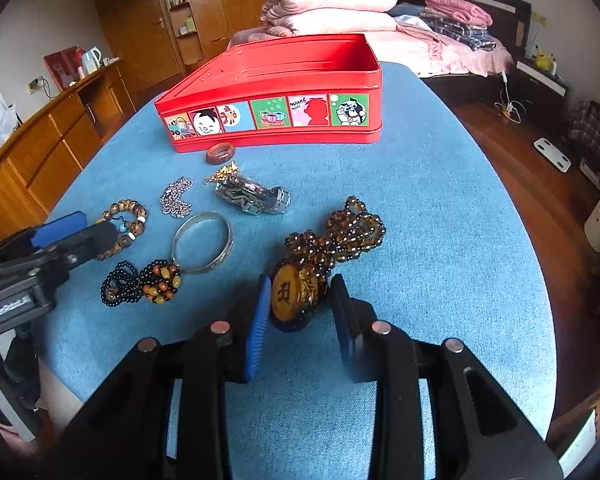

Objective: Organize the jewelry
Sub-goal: 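Grasp the brown bead necklace pendant with the right tool while the left tool grasps the wooden bead bracelet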

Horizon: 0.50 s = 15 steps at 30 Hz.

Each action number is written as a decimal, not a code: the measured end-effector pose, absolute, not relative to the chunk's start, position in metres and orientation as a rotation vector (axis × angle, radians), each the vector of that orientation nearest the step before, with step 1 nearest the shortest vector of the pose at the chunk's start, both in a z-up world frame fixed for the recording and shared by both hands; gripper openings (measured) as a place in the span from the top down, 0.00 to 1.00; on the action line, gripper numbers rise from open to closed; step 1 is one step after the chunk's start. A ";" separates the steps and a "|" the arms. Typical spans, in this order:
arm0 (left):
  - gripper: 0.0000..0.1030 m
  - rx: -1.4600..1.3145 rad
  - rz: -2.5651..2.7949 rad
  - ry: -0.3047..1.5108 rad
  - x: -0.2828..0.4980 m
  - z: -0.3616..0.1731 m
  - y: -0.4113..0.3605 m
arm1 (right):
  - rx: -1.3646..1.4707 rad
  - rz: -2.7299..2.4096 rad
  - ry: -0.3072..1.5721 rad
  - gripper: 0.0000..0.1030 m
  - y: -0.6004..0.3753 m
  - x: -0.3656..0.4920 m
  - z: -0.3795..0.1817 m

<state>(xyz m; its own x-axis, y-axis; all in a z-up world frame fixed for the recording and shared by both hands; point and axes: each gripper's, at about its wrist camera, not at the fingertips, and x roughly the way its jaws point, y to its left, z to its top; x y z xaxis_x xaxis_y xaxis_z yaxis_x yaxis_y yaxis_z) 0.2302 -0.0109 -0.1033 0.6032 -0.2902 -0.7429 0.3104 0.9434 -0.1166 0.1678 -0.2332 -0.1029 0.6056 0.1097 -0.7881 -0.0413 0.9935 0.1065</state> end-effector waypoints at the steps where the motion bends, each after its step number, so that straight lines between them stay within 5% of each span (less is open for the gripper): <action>1: 0.40 0.031 -0.344 0.868 0.233 -0.106 -0.013 | 0.082 0.089 0.915 0.67 -0.234 0.167 -0.103; 7: 0.60 0.032 -0.329 0.928 0.248 -0.123 -0.017 | 0.091 0.104 0.908 0.64 -0.238 0.167 -0.104; 15: 0.73 0.039 -0.285 0.937 0.254 -0.125 -0.017 | 0.106 0.102 0.901 0.57 -0.238 0.173 -0.106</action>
<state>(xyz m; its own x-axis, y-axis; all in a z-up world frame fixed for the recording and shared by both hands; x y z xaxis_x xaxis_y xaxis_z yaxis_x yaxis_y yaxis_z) 0.2536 -0.0166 -0.1253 0.5576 -0.2243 -0.7993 0.2583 0.9619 -0.0897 0.1726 -0.2378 -0.1063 0.6163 0.1333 -0.7761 -0.0438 0.9899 0.1352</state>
